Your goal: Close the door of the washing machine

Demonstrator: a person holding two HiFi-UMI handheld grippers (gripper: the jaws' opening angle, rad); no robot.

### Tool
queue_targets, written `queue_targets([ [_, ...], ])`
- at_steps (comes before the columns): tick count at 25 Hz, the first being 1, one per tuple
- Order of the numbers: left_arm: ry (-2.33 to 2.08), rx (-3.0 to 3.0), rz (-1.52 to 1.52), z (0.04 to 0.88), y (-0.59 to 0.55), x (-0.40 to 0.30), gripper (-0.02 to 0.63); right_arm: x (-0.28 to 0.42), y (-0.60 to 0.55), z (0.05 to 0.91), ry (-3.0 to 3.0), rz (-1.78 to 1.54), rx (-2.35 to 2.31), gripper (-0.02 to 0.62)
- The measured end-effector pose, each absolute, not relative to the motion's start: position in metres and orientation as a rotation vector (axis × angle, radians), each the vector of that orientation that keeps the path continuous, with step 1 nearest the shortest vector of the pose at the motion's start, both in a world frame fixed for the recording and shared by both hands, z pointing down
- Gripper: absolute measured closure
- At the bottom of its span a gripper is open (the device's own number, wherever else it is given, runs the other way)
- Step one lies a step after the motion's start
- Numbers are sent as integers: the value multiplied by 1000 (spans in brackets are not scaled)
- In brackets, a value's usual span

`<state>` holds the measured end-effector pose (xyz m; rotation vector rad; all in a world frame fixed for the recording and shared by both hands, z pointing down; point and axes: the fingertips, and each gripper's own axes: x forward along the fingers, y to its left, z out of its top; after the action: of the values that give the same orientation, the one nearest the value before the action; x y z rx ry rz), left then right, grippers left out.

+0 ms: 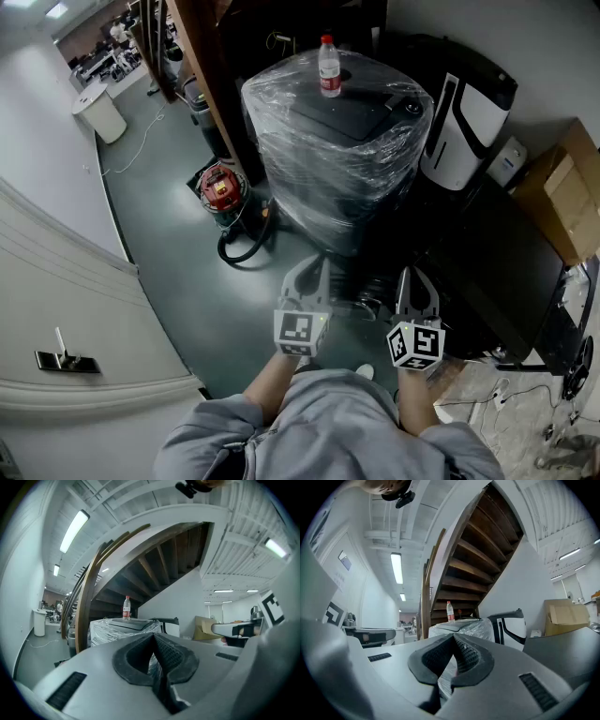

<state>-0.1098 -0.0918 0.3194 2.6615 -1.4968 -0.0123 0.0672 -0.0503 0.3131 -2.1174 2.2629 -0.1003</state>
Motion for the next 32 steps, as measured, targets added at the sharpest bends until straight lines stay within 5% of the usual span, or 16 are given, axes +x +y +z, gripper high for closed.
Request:
queue_targets([
  [32, -1458, 2670, -13, 346, -86, -105, 607, 48, -56, 361, 2442, -80, -2115, 594],
])
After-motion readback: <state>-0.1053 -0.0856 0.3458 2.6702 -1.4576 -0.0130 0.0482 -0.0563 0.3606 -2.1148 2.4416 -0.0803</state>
